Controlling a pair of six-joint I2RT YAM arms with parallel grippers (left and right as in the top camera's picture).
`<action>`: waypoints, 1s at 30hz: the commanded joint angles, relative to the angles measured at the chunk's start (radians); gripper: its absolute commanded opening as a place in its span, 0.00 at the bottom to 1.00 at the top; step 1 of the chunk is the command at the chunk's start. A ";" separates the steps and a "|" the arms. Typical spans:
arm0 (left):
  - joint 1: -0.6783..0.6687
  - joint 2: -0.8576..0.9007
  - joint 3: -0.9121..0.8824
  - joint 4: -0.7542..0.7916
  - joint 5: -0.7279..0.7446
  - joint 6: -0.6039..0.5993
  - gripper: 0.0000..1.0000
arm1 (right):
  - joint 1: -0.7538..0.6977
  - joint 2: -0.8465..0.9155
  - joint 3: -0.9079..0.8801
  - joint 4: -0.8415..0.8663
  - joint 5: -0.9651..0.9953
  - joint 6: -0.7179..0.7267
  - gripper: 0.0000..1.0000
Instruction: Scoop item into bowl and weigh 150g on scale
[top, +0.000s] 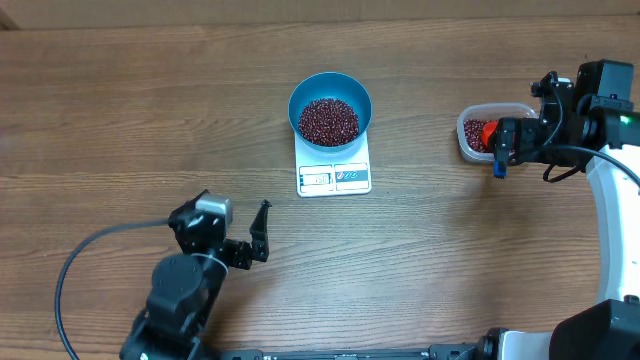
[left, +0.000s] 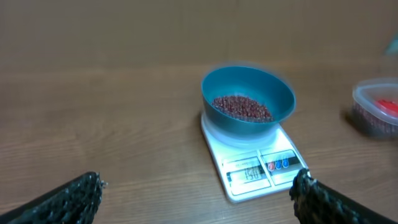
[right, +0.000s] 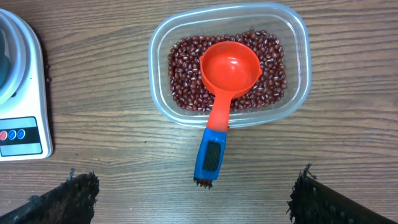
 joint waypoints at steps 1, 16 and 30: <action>0.023 -0.092 -0.123 0.104 -0.018 -0.011 0.99 | -0.002 -0.015 0.029 0.006 -0.006 0.002 1.00; 0.158 -0.339 -0.402 0.496 0.010 -0.015 0.99 | -0.002 -0.015 0.029 0.006 -0.006 0.002 1.00; 0.291 -0.415 -0.402 0.289 0.042 -0.014 1.00 | -0.002 -0.015 0.029 0.006 -0.006 0.003 1.00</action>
